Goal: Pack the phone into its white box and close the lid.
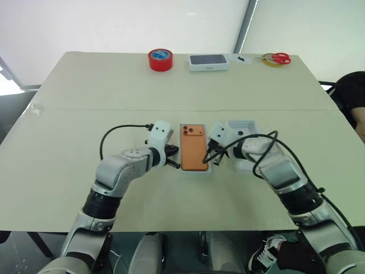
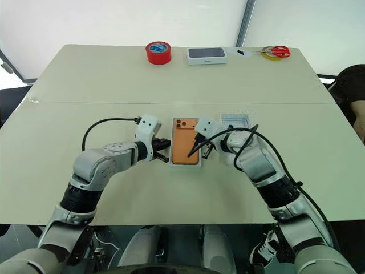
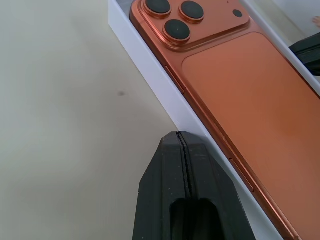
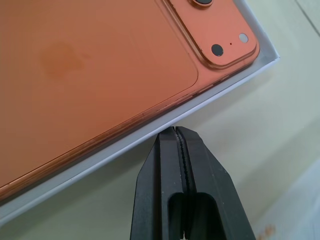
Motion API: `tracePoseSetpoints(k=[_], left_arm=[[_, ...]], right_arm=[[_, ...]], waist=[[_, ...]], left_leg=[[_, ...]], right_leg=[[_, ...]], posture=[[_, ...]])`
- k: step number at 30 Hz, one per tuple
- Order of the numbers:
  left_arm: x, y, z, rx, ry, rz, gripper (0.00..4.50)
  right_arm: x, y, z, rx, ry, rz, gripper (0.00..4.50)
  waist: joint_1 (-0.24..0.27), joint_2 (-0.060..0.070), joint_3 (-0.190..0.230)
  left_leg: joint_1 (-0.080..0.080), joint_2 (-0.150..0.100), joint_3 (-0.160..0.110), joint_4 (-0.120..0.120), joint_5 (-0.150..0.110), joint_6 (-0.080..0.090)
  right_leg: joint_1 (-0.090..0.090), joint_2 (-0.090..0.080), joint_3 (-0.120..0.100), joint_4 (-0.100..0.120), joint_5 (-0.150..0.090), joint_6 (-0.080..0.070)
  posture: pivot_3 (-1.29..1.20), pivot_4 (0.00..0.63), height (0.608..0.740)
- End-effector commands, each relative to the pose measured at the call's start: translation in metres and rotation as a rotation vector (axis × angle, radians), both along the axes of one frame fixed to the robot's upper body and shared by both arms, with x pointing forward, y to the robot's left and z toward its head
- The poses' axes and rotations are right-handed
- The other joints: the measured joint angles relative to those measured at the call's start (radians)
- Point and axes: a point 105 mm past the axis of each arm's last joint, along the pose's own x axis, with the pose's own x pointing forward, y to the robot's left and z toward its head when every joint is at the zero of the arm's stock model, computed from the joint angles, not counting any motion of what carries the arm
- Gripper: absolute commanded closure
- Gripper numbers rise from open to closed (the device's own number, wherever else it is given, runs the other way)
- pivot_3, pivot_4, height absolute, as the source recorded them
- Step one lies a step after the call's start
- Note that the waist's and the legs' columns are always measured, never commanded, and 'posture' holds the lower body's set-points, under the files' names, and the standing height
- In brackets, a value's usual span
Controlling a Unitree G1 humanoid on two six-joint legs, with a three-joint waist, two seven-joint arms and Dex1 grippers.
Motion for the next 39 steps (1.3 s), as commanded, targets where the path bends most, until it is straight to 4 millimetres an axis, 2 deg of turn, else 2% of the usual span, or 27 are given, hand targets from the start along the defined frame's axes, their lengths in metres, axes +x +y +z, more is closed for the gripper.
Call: tracePoseSetpoints(k=[1, 6, 11, 17, 22, 25, 29, 31, 34, 39], left_arm=[[-0.015, -0.033, 0.011, -0.049, -0.01, -0.15, 4.49], [-0.021, -0.043, 0.008, -0.05, 0.009, -0.194, 4.49], [-0.024, -0.043, 0.007, -0.047, 0.019, -0.205, 4.49], [-0.023, -0.036, 0.003, -0.027, 0.032, -0.187, 4.49], [-0.017, -0.021, 0.004, -0.024, 0.025, -0.133, 4.49], [-0.016, 0.001, 0.009, -0.043, 0.009, -0.087, 4.5], [-0.018, 0.022, 0.01, -0.025, -0.037, -0.077, 4.5], [-0.017, 0.029, 0.014, -0.036, -0.096, -0.072, 4.5], [-0.014, 0.036, 0.028, -0.026, -0.279, -0.089, 4.5], [-0.027, 0.037, 0.043, -0.054, -0.472, -0.23, 4.5]], right_arm=[[-0.012, 0.009, 0.015, 0.03, -0.028, 0.068, 4.5], [-0.018, -0.007, 0.009, 0.006, -0.008, 0.02, 4.5], [-0.018, -0.011, 0.008, -0.003, -0.008, 0.006, 4.5], [-0.015, -0.014, 0.009, -0.013, -0.013, 0.0, 4.5], [-0.016, -0.031, 0.019, -0.024, -0.005, -0.023, 4.5], [-0.022, -0.043, 0.036, 0.006, 0.01, -0.03, 3.67], [-0.026, -0.046, 0.054, 0.051, 0.027, -0.043, 1.71], [-0.023, -0.051, 0.057, 0.074, 0.064, -0.094, 1.71], [-0.016, -0.056, 0.058, 0.095, 0.121, -0.176, 1.71], [-0.003, -0.05, 0.056, 0.125, 0.231, -0.309, 1.71]], waist=[[-0.001, 0.0, 0.0], [0.001, 0.0, 0.0], [0.0, 0.0, 0.0], [0.0, 0.0, 0.0], [0.0, 0.0, 0.0], [-0.001, 0.001, 0.0], [-0.007, 0.001, 0.0], [-0.007, 0.001, 0.0], [-0.004, 0.001, 0.0], [-0.001, 0.001, 0.0]], left_leg=[[0.0, 0.0, 0.0, 0.0, 0.0, 0.0], [0.0, 0.0, 0.0, 0.0, 0.0, 0.0], [0.0, 0.0, 0.0, 0.0, 0.0, 0.0], [0.0, 0.0, 0.0, 0.0, 0.0, 0.0], [0.0, 0.0, 0.0, 0.0, 0.0, 0.0], [0.0, 0.0, 0.0, 0.0, 0.0, 0.001], [0.001, 0.002, 0.0, 0.0, 0.0, 0.001], [0.001, 0.002, 0.0, 0.0, 0.0, 0.001], [0.0, 0.002, 0.0, 0.0, 0.0, 0.001], [0.0, 0.002, 0.001, 0.0, 0.0, 0.001]], right_leg=[[0.0, 0.0, 0.0, 0.0, 0.0, 0.0], [0.0, 0.0, 0.0, 0.0, -0.001, 0.001], [0.0, 0.0, 0.0, 0.0, -0.002, -0.001], [0.0, 0.0, 0.0, 0.0, -0.002, -0.001], [0.0, 0.0, 0.0, 0.0, -0.002, 0.0], [0.0, 0.0, 0.0, 0.0, -0.002, 0.0], [0.0, 0.001, 0.0, 0.0, -0.002, -0.001], [0.0, 0.002, 0.0, 0.001, -0.002, -0.001], [-0.001, 0.001, 0.0, 0.0, -0.002, -0.002], [-0.001, -0.001, 0.0, 0.0, -0.002, -0.003]], posture=[[0.0, 0.15, 0.732], [0.0, 0.15, 0.732], [0.0, 0.15, 0.732], [0.0, 0.15, 0.732], [0.0, 0.15, 0.732], [0.0, 0.15, 0.732], [0.0, 0.15, 0.732], [0.0, 0.15, 0.732], [0.0, 0.15, 0.732], [0.0, 0.15, 0.732]])
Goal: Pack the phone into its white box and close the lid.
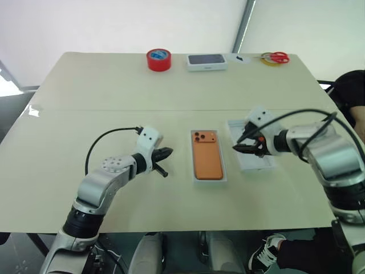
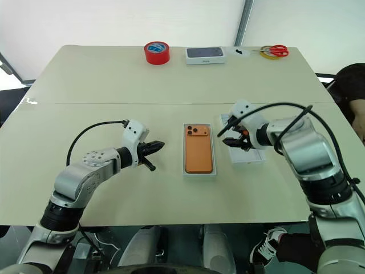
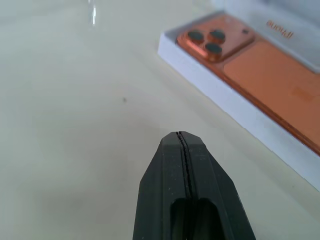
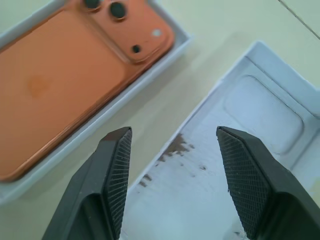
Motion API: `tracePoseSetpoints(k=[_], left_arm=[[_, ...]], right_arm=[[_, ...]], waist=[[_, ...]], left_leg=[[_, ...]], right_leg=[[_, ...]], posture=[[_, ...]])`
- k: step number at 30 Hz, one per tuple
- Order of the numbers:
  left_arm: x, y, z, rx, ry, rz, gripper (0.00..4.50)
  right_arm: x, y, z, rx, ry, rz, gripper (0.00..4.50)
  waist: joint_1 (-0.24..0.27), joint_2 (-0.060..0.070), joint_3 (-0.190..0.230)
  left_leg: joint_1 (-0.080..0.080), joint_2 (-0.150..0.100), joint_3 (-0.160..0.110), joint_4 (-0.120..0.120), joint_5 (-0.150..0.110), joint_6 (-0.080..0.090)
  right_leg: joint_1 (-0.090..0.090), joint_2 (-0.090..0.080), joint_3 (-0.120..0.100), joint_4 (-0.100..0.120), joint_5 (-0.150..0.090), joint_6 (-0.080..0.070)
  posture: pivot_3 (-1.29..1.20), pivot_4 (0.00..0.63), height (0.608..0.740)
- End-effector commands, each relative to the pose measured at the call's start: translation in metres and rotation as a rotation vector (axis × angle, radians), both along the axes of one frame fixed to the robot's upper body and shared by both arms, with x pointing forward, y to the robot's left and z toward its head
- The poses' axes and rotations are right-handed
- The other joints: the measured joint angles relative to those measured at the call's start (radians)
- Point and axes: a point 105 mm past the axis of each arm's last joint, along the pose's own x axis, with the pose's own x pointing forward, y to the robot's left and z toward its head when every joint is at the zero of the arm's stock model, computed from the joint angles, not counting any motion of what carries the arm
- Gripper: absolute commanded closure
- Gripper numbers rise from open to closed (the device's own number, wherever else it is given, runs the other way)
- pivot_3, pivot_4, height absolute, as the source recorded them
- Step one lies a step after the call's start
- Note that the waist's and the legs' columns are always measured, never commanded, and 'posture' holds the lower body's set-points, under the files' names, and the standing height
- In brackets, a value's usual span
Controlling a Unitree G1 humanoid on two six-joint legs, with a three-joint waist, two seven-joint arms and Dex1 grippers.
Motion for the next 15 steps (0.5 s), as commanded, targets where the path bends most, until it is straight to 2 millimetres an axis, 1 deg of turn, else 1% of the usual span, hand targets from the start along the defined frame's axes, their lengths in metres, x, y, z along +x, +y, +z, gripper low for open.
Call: tracePoseSetpoints(k=[1, 6, 9, 15], left_arm=[[-0.012, -0.005, 0.023, -0.005, -0.176, -0.124, 4.5], [-0.018, 0.001, 0.024, 0.024, -0.241, -0.181, 4.5], [-0.023, 0.01, 0.022, 0.024, -0.247, -0.19, 4.5], [-0.032, 0.009, 0.016, 0.046, -0.264, -0.231, 4.5]], right_arm=[[0.004, 0.004, -0.001, -0.012, 0.062, -0.073, 1.71], [0.009, 0.003, -0.006, -0.022, 0.15, -0.165, 1.71], [0.014, 0.007, -0.011, 0.004, 0.227, -0.225, 1.71], [0.022, 0.015, -0.019, 0.04, 0.304, -0.258, 1.71]], waist=[[0.0, 0.0, 0.0], [0.0, 0.0, 0.0], [-0.006, 0.0, 0.0], [-0.008, 0.001, 0.0]], left_leg=[[0.0, 0.0, 0.0, 0.0, 0.0, 0.0], [-0.001, -0.001, 0.001, 0.0, 0.0, 0.0], [-0.001, -0.002, 0.001, 0.0, -0.001, 0.001], [-0.001, -0.001, 0.001, 0.0, -0.001, 0.001]], right_leg=[[0.0, 0.0, 0.0, 0.0, 0.0, 0.0], [-0.001, -0.003, 0.0, 0.0, 0.0, 0.0], [-0.001, -0.003, 0.0, 0.0, 0.0, 0.0], [-0.002, -0.002, -0.001, 0.001, 0.0, 0.001]], posture=[[0.0, 0.15, 0.732], [0.0, 0.15, 0.732], [0.0, 0.15, 0.732], [0.0, 0.15, 0.732]])
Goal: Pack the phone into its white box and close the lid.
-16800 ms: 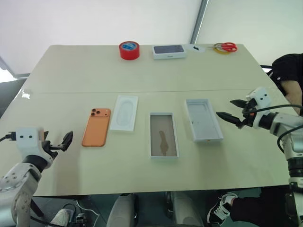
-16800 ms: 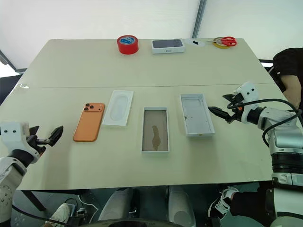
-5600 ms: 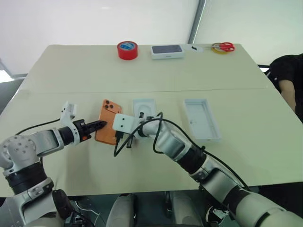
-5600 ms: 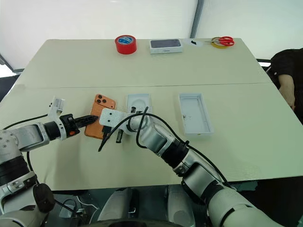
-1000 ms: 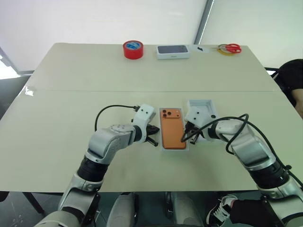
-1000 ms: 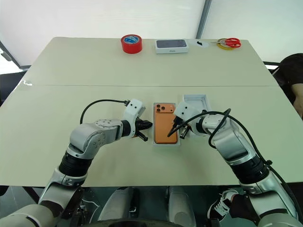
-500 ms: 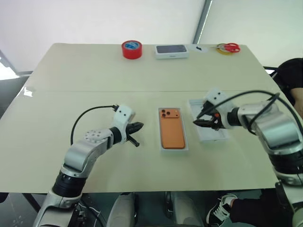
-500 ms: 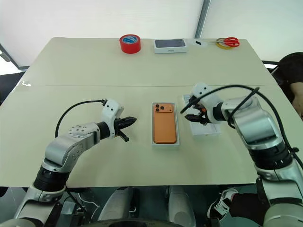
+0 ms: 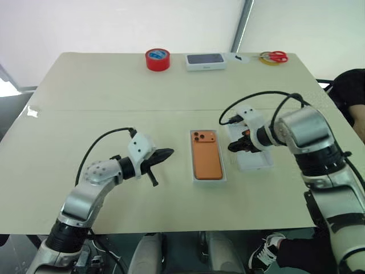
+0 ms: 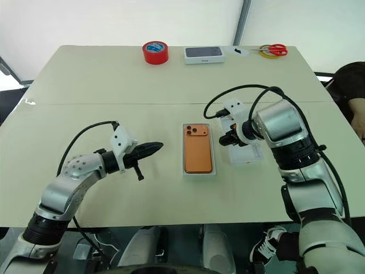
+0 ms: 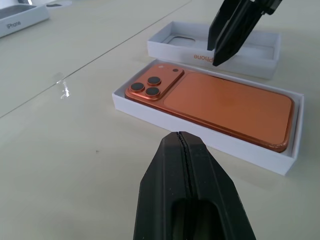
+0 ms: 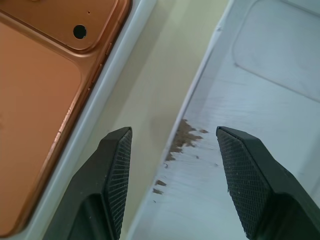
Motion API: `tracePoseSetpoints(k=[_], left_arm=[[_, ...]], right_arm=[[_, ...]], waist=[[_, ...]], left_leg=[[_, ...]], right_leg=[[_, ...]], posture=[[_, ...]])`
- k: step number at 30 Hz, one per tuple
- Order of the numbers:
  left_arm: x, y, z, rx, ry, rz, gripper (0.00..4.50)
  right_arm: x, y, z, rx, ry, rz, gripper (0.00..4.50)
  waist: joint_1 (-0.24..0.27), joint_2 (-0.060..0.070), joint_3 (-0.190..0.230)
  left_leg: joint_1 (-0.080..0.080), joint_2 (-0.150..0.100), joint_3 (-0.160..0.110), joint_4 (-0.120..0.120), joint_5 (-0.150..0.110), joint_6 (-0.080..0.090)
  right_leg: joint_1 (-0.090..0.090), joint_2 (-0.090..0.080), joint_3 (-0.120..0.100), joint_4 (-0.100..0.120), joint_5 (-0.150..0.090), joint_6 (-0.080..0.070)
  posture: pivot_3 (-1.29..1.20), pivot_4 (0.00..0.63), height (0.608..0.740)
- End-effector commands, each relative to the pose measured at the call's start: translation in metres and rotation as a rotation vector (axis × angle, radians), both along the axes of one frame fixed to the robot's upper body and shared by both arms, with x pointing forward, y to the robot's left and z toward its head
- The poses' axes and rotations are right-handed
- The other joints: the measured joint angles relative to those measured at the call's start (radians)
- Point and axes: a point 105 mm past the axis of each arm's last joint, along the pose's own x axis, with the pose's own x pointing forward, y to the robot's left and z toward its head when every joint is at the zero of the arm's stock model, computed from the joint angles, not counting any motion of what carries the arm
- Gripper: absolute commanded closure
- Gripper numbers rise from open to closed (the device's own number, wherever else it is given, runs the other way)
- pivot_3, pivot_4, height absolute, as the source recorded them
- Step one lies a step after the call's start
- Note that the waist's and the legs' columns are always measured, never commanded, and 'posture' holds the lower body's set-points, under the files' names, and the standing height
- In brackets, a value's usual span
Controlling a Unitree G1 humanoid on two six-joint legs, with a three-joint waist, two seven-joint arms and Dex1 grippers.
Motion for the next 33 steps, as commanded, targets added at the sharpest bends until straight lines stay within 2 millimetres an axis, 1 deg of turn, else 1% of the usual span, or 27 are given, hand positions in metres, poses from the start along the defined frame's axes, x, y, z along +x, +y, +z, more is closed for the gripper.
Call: tracePoseSetpoints(k=[1, 3, 5, 6, 9, 10, 14, 17, 18, 19, 21, 22, 24, 25, 26, 27, 29, 31, 33], left_arm=[[-0.005, -0.001, 0.01, 0.012, -0.071, -0.024, 4.5], [-0.005, -0.001, 0.008, 0.016, -0.072, -0.012, 4.5], [-0.003, 0.0, 0.008, 0.009, -0.072, 0.0, 4.5], [-0.003, 0.0, 0.008, 0.006, -0.073, 0.006, 4.5], [-0.003, 0.001, 0.008, 0.001, -0.071, 0.015, 4.5], [-0.003, 0.001, 0.008, 0.0, -0.07, 0.015, 4.5], [-0.003, 0.002, 0.008, -0.006, -0.068, 0.02, 4.5], [-0.002, 0.003, 0.009, -0.014, -0.071, 0.031, 4.5], [0.0, 0.005, 0.01, -0.019, -0.076, 0.046, 4.5], [0.004, 0.01, 0.012, -0.033, -0.082, 0.082, 4.5], [0.009, 0.018, 0.016, -0.053, -0.09, 0.131, 4.5], [0.011, 0.022, 0.017, -0.062, -0.092, 0.156, 4.5], [0.015, 0.029, 0.02, -0.082, -0.093, 0.2, 4.5], [0.017, 0.032, 0.021, -0.09, -0.094, 0.214, 4.5], [0.018, 0.035, 0.023, -0.098, -0.096, 0.229, 4.5], [0.02, 0.038, 0.024, -0.103, -0.099, 0.24, 4.5], [0.023, 0.043, 0.026, -0.102, -0.104, 0.261, 4.5], [0.028, 0.05, 0.028, -0.1, -0.114, 0.285, 4.5], [0.032, 0.056, 0.031, -0.104, -0.123, 0.312, 4.5]], right_arm=[[0.008, 0.006, 0.009, 0.009, -0.007, -0.017, 1.71], [0.011, 0.007, 0.006, 0.011, 0.011, -0.044, 1.71], [0.014, 0.007, 0.004, 0.017, 0.028, -0.076, 2.22], [0.015, 0.007, 0.004, 0.018, 0.031, -0.087, 2.53], [0.018, 0.007, 0.005, 0.029, 0.036, -0.111, 4.05], [0.018, 0.008, 0.006, 0.034, 0.037, -0.117, 4.47], [0.02, 0.006, 0.007, 0.052, 0.049, -0.15, 4.47], [0.023, 0.007, 0.015, 0.136, 0.053, -0.189, 4.47], [0.026, 0.01, 0.024, 0.207, 0.045, -0.199, 4.47], [0.03, 0.017, 0.046, 0.33, 0.016, -0.194, 4.47], [0.033, 0.027, 0.075, 0.496, -0.015, -0.17, 4.47], [0.032, 0.036, 0.091, 0.594, -0.033, -0.13, 4.47], [0.024, 0.056, 0.119, 0.791, -0.034, -0.011, 4.47], [0.019, 0.062, 0.128, 0.849, -0.033, 0.037, 4.47], [0.011, 0.073, 0.135, 0.92, -0.024, 0.107, 4.47], [0.004, 0.082, 0.139, 0.966, -0.008, 0.161, 4.47], [-0.007, 0.098, 0.135, 1.021, 0.029, 0.23, 4.47], [-0.018, 0.113, 0.124, 1.048, 0.07, 0.274, 4.47], [-0.027, 0.125, 0.113, 1.086, 0.087, 0.269, 4.47]], waist=[[-0.001, 0.0, 0.0], [-0.002, 0.0, 0.0], [-0.003, 0.0, 0.0], [-0.003, 0.0, 0.0], [-0.005, 0.0, 0.0], [-0.006, 0.0, 0.0], [-0.013, 0.0, 0.0], [-0.017, 0.0, 0.0], [-0.017, 0.0, 0.0], [-0.017, 0.0, 0.0], [-0.018, 0.002, 0.001], [-0.02, 0.003, 0.002], [-0.021, 0.004, 0.002], [-0.021, 0.004, 0.002], [-0.02, 0.003, 0.001], [-0.019, 0.003, 0.001], [-0.02, 0.003, 0.001], [-0.019, 0.003, 0.001], [-0.017, 0.003, 0.001]], left_leg=[[0.0, 0.0, 0.0, 0.0, 0.0, 0.0], [0.0, 0.0, 0.0, 0.0, 0.0, 0.0], [0.0, 0.0, 0.0, 0.0, 0.0, 0.0], [0.0, 0.0, 0.0, 0.0, 0.0, 0.0], [0.0, 0.0, 0.0, 0.0, 0.0, 0.0], [0.0, 0.0, 0.0, 0.0, 0.0, 0.0], [0.0, 0.0, 0.0, 0.0, 0.0, 0.0], [0.0, 0.0, 0.0, 0.0, 0.0, 0.0], [0.0, 0.0, 0.0, 0.0, 0.0, 0.001], [0.0, 0.0, 0.0, 0.0, 0.0, 0.001], [0.0, 0.0, 0.0, 0.0, 0.0, 0.001], [-0.001, 0.001, 0.0, 0.0, 0.0, 0.001], [-0.001, 0.002, 0.001, 0.0, -0.001, 0.001], [-0.001, 0.003, 0.0, -0.001, -0.001, 0.002], [0.0, 0.004, 0.0, -0.001, -0.001, 0.003], [0.0, 0.004, 0.0, -0.002, -0.002, 0.003], [0.001, 0.005, -0.001, -0.002, -0.002, 0.003], [0.001, 0.005, -0.001, -0.001, -0.002, 0.003], [0.0, 0.004, 0.0, 0.0, -0.002, 0.003]], right_leg=[[0.0, 0.0, 0.0, 0.0, 0.0, 0.0], [0.0, 0.0, 0.0, 0.0, 0.0, 0.0], [0.0, 0.0, 0.0, 0.0, 0.0, 0.0], [0.0, 0.001, 0.0, 0.0, 0.0, 0.0], [0.0, 0.001, 0.0, 0.0, 0.001, 0.002], [0.0, 0.001, 0.0, 0.0, 0.002, 0.003], [0.001, 0.001, 0.0, 0.0, 0.002, 0.003], [0.001, 0.001, 0.0, 0.0, 0.002, 0.003], [0.001, 0.001, 0.0, 0.0, 0.002, 0.003], [0.001, 0.001, 0.0, 0.0, 0.002, 0.004], [0.0, 0.001, 0.0, 0.0, 0.002, 0.004], [-0.001, 0.001, 0.0, 0.0, 0.002, 0.004], [-0.001, 0.003, 0.0, 0.0, 0.002, 0.004], [-0.001, 0.004, 0.0, 0.0, 0.002, 0.004], [0.0, 0.005, 0.0, 0.0, 0.002, 0.004], [0.0, 0.006, -0.001, 0.001, 0.002, 0.004], [0.0, 0.006, -0.001, 0.001, 0.002, 0.004], [0.001, 0.006, -0.001, 0.001, 0.002, 0.004], [0.001, 0.005, 0.0, 0.001, 0.002, 0.004]], posture=[[0.0, 0.15, 0.732], [0.0, 0.15, 0.732], [0.0, 0.15, 0.732], [0.0, 0.15, 0.732], [0.0, 0.15, 0.732], [0.0, 0.15, 0.732], [0.0, 0.15, 0.732], [0.0, 0.15, 0.732], [0.0, 0.15, 0.732], [0.0, 0.15, 0.732], [0.0, 0.15, 0.732], [0.0, 0.15, 0.732], [0.0, 0.15, 0.732], [0.0, 0.15, 0.732], [0.0, 0.15, 0.732], [0.0, 0.15, 0.732], [0.0, 0.15, 0.732], [0.0, 0.15, 0.732], [0.0, 0.15, 0.732]])
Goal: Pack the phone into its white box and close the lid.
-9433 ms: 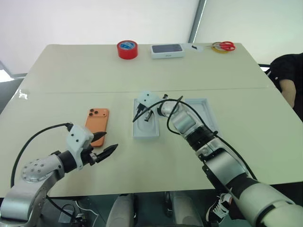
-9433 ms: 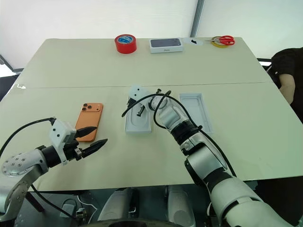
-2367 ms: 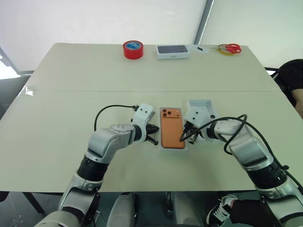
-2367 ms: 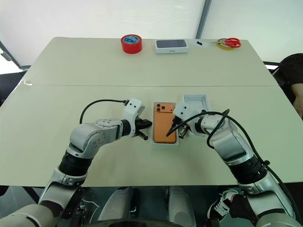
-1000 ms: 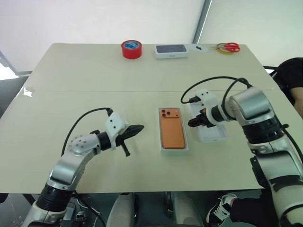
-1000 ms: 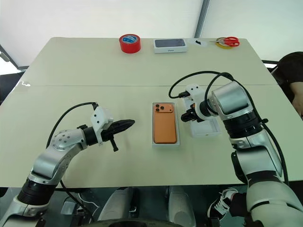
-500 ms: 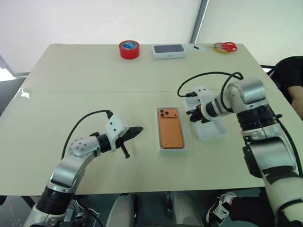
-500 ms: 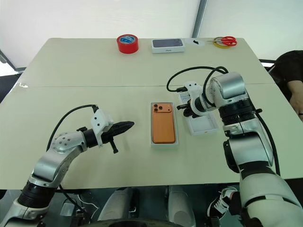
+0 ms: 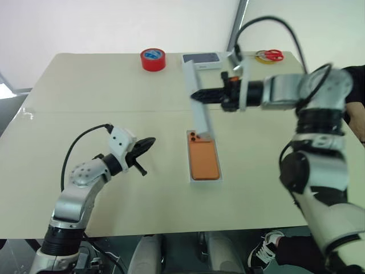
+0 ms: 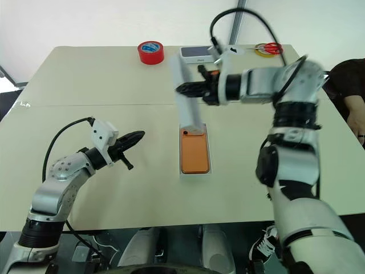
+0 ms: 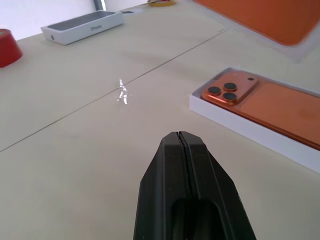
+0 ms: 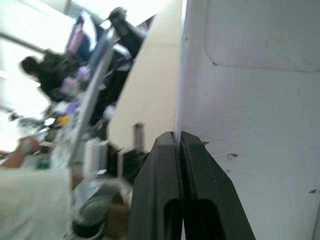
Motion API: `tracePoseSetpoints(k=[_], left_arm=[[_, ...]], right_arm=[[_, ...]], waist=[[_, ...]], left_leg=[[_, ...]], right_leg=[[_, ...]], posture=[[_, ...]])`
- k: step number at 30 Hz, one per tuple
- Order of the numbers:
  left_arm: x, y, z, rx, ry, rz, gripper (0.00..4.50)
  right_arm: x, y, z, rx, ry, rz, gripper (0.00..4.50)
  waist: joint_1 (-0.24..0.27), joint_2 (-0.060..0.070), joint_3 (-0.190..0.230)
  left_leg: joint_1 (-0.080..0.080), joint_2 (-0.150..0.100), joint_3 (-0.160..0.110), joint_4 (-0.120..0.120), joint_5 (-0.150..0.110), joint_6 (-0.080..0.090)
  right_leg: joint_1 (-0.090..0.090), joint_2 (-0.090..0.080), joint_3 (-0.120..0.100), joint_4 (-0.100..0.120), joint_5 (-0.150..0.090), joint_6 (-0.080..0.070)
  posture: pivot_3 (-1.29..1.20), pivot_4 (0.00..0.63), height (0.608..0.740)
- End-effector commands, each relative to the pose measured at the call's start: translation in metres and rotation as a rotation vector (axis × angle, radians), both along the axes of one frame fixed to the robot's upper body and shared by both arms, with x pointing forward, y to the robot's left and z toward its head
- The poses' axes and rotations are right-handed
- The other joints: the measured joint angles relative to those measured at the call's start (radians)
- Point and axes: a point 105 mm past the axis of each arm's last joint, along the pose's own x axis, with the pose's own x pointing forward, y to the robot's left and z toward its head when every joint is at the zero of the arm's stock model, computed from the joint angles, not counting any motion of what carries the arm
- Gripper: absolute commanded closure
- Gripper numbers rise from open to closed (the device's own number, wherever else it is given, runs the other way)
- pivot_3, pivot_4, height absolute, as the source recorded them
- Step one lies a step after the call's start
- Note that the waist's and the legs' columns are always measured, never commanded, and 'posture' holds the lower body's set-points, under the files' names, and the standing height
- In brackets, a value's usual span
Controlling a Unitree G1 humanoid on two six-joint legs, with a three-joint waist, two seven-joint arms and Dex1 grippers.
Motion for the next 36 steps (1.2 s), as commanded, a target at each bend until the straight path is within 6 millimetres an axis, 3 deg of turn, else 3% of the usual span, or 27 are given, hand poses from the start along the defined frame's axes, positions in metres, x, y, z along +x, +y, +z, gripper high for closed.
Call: tracePoseSetpoints(k=[1, 9, 16, 20, 24, 28, 33, 36], left_arm=[[0.007, 0.015, 0.018, -0.016, -0.065, 0.059, 4.5], [0.008, 0.017, 0.019, -0.028, -0.063, 0.072, 4.5], [0.005, -0.015, 0.011, -0.039, -0.033, -0.01, 4.5], [0.005, -0.032, 0.01, -0.056, -0.019, -0.055, 4.5], [0.001, -0.048, 0.009, -0.073, -0.001, -0.106, 4.5], [-0.003, -0.065, 0.006, -0.072, 0.012, -0.152, 4.5], [0.0, -0.083, 0.001, -0.068, 0.035, -0.169, 4.5], [0.0, -0.093, -0.003, -0.058, 0.045, -0.188, 4.5]], right_arm=[[-0.02, 0.016, 0.006, 0.086, -0.038, 0.019, 4.47], [-0.026, 0.04, -0.035, 0.114, 0.142, -0.122, 4.47], [-0.031, 0.03, -0.065, 0.029, 0.198, -0.159, 4.47], [-0.029, 0.02, -0.067, -0.028, 0.171, -0.173, 3.2], [-0.026, 0.0, -0.048, -0.139, 0.01, -0.185, 1.13], [-0.02, -0.024, -0.028, -0.261, -0.222, -0.206, 1.13], [-0.006, -0.053, -0.024, -0.415, -0.411, -0.273, 1.13], [-0.002, -0.061, -0.026, -0.466, -0.481, -0.265, 2.0]], waist=[[0.001, 0.0, 0.0], [-0.005, 0.0, 0.0], [-0.002, 0.0, 0.0], [-0.001, 0.001, 0.0], [-0.001, 0.002, 0.001], [0.0, 0.002, 0.001], [0.002, 0.001, 0.001], [0.002, 0.001, 0.001]], left_leg=[[0.0, 0.0, 0.0, 0.0, 0.0, 0.0], [-0.001, -0.001, 0.0, 0.0, 0.0, 0.0], [-0.001, -0.001, 0.001, 0.0, 0.0, 0.0], [0.0, -0.001, 0.0, 0.0, 0.0, 0.0], [-0.001, 0.0, 0.001, 0.0, 0.0, 0.0], [-0.001, -0.001, 0.001, 0.0, 0.0, 0.0], [-0.001, -0.001, 0.001, 0.0, 0.0, 0.001], [-0.001, -0.001, 0.001, 0.001, 0.0, 0.001]], right_leg=[[0.0, 0.0, 0.0, 0.0, 0.0, 0.0], [-0.001, -0.001, 0.001, 0.0, 0.0, 0.0], [-0.001, -0.001, 0.002, -0.001, 0.0, 0.0], [-0.001, -0.001, 0.002, 0.0, 0.0, 0.0], [-0.001, 0.0, 0.002, -0.001, 0.0, 0.0], [-0.001, 0.0, 0.002, -0.002, -0.001, 0.001], [-0.001, 0.0, 0.002, -0.002, -0.001, 0.001], [-0.001, 0.0, 0.002, -0.002, -0.002, 0.001]], posture=[[0.0, 0.15, 0.732], [0.0, 0.15, 0.732], [0.0, 0.15, 0.732], [0.0, 0.15, 0.732], [0.0, 0.15, 0.732], [0.0, 0.15, 0.732], [0.0, 0.15, 0.732], [0.0, 0.15, 0.732]])
